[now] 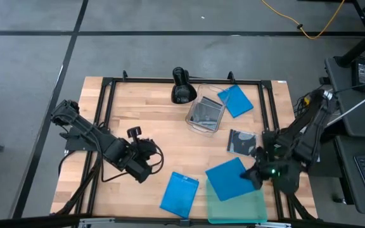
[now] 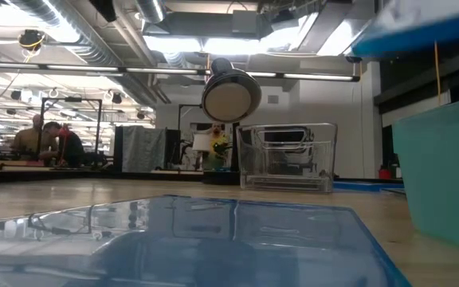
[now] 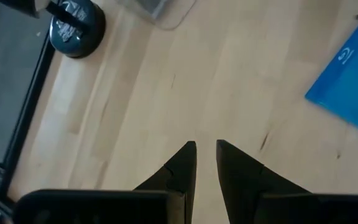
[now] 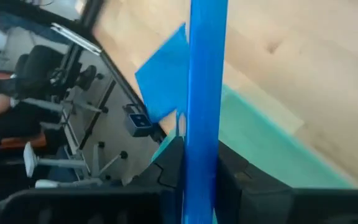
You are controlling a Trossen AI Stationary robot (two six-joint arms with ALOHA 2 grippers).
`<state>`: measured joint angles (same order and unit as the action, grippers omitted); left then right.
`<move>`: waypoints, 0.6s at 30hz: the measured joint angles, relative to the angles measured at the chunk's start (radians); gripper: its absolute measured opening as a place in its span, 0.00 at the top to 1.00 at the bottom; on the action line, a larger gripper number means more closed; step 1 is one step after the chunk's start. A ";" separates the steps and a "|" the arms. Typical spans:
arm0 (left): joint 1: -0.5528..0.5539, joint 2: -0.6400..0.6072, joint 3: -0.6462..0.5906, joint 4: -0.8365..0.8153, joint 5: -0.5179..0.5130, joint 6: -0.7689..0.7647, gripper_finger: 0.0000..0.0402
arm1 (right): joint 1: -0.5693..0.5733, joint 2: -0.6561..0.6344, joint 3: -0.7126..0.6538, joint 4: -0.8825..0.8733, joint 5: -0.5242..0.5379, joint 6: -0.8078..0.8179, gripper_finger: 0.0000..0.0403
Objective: Pick & place jewel cases by type
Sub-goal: Put the bottom left blue CD case into the light green bin
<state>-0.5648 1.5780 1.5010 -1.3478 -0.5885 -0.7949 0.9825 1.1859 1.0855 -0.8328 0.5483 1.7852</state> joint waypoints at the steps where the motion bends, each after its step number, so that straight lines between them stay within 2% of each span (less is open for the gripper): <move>1: 0.000 0.000 -0.001 0.000 -0.001 0.012 0.86 | 0.017 0.022 0.000 -0.001 0.005 0.044 0.87; 7: 0.011 0.000 -0.003 0.000 -0.003 0.073 0.86 | 0.098 0.156 -0.001 0.033 0.003 0.244 0.87; 12: 0.018 0.000 -0.003 0.000 0.000 0.085 0.86 | 0.100 0.224 -0.001 0.143 -0.008 0.249 0.87; 18: 0.023 0.000 -0.003 0.005 0.000 0.094 0.86 | 0.091 0.256 -0.001 0.138 -0.010 0.248 0.87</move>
<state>-0.5422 1.5776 1.4979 -1.3433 -0.5884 -0.7010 1.0733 1.4417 1.0847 -0.6948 0.5382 2.0328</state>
